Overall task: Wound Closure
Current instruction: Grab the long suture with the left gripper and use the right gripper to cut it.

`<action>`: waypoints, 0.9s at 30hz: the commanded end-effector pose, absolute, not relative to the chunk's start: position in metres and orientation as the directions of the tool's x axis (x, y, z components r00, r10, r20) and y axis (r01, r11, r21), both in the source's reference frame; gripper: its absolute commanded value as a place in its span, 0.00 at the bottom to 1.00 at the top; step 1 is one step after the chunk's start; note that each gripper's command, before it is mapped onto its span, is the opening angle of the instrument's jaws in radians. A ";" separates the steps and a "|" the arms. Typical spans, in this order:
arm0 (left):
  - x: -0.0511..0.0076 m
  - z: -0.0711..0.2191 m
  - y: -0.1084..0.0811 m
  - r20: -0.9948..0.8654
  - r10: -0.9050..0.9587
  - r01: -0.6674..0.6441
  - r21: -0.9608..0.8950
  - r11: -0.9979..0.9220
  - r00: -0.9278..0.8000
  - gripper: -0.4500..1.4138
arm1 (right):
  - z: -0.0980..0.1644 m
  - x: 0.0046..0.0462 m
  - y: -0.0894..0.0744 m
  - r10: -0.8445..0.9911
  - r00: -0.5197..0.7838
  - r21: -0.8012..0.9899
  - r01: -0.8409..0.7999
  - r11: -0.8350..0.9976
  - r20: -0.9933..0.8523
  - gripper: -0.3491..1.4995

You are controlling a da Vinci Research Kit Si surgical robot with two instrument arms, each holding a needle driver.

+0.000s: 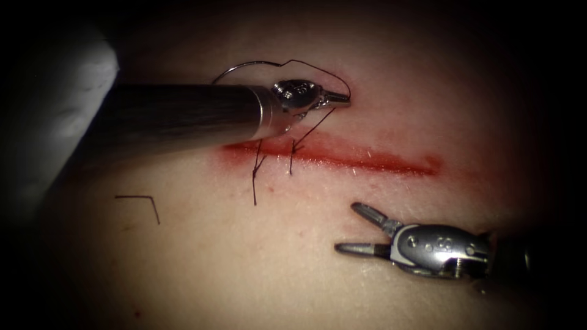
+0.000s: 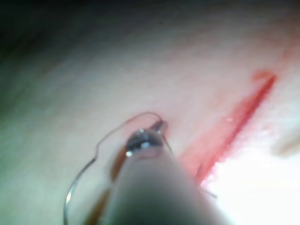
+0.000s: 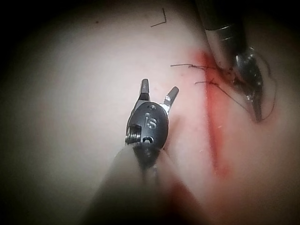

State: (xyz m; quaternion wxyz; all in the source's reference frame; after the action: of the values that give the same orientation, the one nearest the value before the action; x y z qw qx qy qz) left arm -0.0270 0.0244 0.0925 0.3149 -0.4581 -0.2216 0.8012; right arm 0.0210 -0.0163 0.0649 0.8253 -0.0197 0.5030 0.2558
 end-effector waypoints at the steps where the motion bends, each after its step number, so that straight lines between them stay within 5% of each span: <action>1: -0.0274 0.093 0.024 -0.597 0.708 -0.303 -0.643 -0.703 -0.376 0.00 | 0.065 0.0214 -0.017 0.405 0.362 0.229 -0.441 0.868 -0.839 0.98; 11: -0.0225 0.085 0.024 -0.650 0.670 -0.266 -0.617 -0.740 -0.358 0.00 | 0.066 0.0228 -0.012 0.461 0.327 0.290 -0.455 0.842 -0.825 0.98; 27: -0.0203 0.080 0.024 -0.694 0.634 -0.261 -0.578 -0.773 -0.340 0.00 | 0.070 0.0315 -0.006 0.480 0.284 0.351 -0.403 0.845 -0.830 0.98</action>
State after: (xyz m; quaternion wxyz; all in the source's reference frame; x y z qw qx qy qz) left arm -0.0196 0.0242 0.0791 0.2812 -0.5021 -0.1843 0.7968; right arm 0.0311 -0.0058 0.0702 0.8021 0.0352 0.5282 0.2764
